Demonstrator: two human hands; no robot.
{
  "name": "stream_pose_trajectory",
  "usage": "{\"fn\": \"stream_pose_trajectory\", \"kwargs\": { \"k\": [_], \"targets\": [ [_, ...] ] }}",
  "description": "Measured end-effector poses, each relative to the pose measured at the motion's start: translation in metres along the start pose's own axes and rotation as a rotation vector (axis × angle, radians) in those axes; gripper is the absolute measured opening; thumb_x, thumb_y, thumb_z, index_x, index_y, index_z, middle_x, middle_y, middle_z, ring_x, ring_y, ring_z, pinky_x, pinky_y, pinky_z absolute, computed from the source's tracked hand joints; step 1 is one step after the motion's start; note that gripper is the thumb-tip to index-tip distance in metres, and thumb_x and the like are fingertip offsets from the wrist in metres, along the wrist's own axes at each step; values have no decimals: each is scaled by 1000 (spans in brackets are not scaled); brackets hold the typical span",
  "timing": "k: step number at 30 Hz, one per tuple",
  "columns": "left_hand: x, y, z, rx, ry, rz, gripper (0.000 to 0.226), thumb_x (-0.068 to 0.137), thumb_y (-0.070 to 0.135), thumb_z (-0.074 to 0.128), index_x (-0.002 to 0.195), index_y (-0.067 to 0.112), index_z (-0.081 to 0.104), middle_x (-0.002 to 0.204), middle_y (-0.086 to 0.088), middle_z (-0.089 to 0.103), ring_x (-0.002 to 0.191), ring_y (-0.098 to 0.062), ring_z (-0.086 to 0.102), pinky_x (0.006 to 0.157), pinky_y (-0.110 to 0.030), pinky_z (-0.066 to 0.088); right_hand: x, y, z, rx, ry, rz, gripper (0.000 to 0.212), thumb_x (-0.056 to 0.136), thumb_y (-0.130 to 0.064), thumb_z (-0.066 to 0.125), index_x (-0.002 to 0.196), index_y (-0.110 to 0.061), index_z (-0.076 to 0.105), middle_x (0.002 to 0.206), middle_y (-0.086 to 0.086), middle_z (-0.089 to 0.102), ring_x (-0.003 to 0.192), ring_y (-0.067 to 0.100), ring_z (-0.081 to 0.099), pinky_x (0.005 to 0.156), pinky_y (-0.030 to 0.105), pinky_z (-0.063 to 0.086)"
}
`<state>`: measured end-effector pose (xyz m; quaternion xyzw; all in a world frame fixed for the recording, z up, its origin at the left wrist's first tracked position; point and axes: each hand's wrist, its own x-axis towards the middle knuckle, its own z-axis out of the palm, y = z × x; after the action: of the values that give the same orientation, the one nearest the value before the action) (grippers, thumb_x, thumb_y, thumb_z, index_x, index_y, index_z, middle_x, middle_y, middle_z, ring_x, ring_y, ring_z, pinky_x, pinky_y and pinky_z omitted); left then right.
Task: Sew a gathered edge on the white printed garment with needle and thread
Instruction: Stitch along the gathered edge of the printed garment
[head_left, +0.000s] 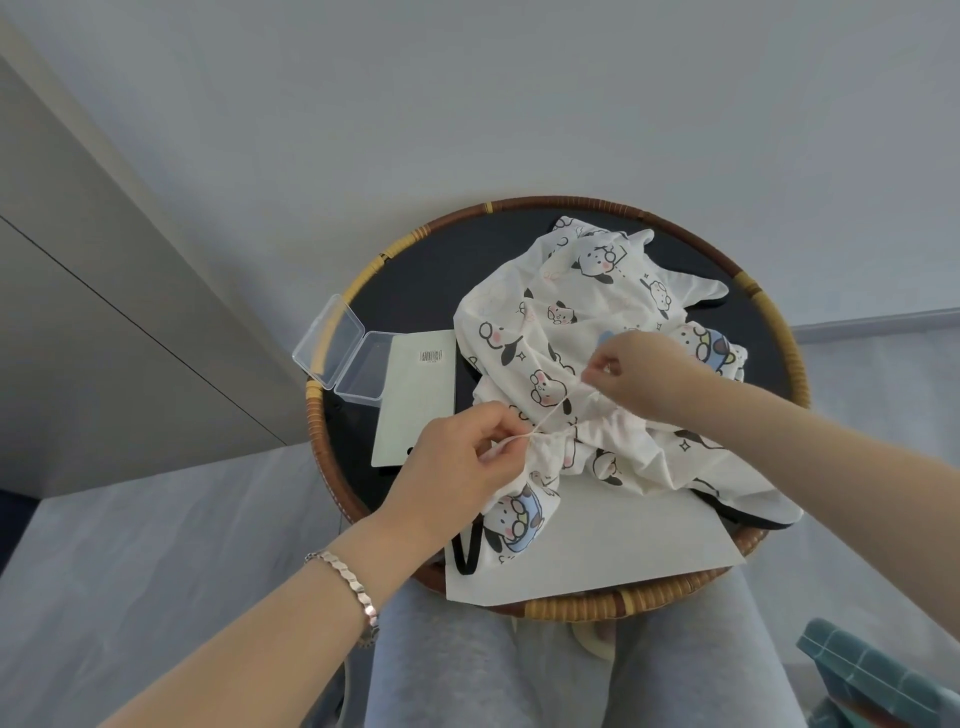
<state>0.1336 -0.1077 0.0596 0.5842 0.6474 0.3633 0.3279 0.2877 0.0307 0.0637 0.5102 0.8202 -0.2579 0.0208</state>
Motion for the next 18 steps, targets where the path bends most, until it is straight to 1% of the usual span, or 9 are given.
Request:
{"fn": "stream_pose_trajectory", "kwargs": {
  "k": [4,7,9,11,13,14,16,17,18],
  "targets": [
    [-1,1,-1,-1,-3,11,29,85,10,60,73,36,57,72,10,65,73,-4,61,64,-10,47,7,9,0,-94,93,98,35,94,-20,40,60,-13,43,58,1,45,53,17,42,47,25,30],
    [-2,1,-3,4,0,46,29,84,10,60,72,36,58,73,6,64,72,-13,61,65,-21,48,12,12,3,-107,95,170,35,93,-11,34,59,-14,33,58,2,38,51,16,34,46,25,24],
    [-1,-1,-3,9,10,78,23,83,12,60,71,32,61,74,3,63,71,-22,60,65,-27,48,15,14,5,-113,100,241,33,94,-11,33,60,-12,35,58,3,38,50,16,34,45,25,24],
    [-1,-2,-4,15,9,93,18,82,14,59,74,30,63,74,1,63,71,-24,59,65,-27,48,17,16,8,-131,103,265,31,93,-12,34,62,-12,37,60,3,40,51,17,37,45,24,26],
    [0,-3,-6,15,5,91,25,84,11,62,74,34,62,75,4,63,73,-22,58,65,-23,47,15,15,10,-105,122,205,28,94,-15,35,67,-12,43,62,2,42,54,18,41,46,25,29],
    [0,-3,-7,19,4,82,27,84,10,62,76,36,61,76,8,63,74,-20,58,65,-20,46,12,14,10,-52,142,158,24,95,-19,38,74,-12,48,63,0,43,56,18,43,46,25,30],
    [-1,-2,-9,40,18,76,26,84,12,63,78,38,60,74,23,62,70,-11,56,64,-11,44,5,10,8,119,167,64,15,94,-29,44,90,-17,52,65,-5,42,57,15,45,48,26,34],
    [-1,-3,-9,44,34,69,26,84,14,65,78,39,60,73,27,62,69,-7,55,64,-8,42,1,7,7,204,156,13,12,94,-32,45,93,-21,50,65,-6,42,56,14,44,50,26,35],
    [-2,-4,-10,42,51,58,27,83,15,66,78,40,60,74,26,63,69,-5,56,65,-6,42,-4,3,5,283,136,-41,11,94,-32,45,94,-22,49,64,-6,42,56,14,42,52,27,37]
  ]
}}
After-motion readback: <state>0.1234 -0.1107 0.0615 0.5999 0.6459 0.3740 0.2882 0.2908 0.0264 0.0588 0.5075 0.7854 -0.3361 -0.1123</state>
